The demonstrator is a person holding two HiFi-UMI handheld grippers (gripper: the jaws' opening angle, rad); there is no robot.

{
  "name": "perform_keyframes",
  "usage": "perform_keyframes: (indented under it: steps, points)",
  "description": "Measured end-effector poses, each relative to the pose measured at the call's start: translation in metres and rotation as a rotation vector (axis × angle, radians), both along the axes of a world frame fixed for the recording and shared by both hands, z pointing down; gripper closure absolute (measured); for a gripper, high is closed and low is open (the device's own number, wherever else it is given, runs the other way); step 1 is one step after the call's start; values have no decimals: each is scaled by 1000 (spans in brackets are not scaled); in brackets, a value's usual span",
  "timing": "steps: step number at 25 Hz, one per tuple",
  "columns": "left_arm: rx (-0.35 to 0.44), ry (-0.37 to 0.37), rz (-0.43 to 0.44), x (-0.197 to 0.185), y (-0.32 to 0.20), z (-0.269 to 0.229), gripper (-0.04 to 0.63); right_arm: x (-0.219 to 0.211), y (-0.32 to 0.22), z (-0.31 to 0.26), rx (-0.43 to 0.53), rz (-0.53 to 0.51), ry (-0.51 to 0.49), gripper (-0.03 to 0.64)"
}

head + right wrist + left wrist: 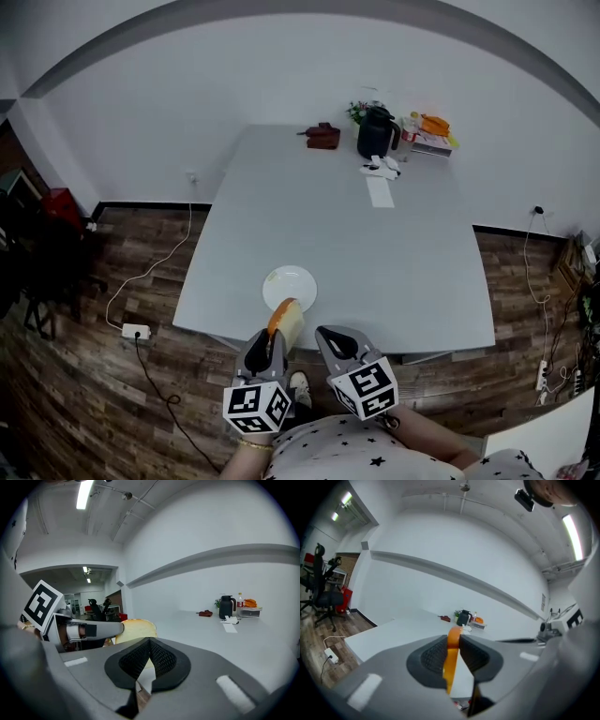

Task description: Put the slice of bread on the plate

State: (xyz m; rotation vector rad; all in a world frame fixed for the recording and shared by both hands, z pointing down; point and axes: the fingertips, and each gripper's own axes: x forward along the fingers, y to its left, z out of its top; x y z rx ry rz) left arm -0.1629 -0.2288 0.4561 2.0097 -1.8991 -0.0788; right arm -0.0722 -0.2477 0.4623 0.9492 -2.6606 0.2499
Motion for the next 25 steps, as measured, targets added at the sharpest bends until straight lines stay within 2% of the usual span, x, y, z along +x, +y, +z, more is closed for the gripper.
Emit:
perform_keyframes:
  steps: [10,14,21,25]
  points:
    - [-77,112,69,-31,-84,31,512,-29,-69,15,-31,64,36,617]
    - [-103,131,94,-36,-110,44,512,-33,-92,22,-41,98,53,618]
    - [-154,240,155,-35,-134,65,511,-43,-110,32,-59,131,67,618]
    - [-176,258,159,-44,-140,80,511,-46,-115,34,-58,145,69,618]
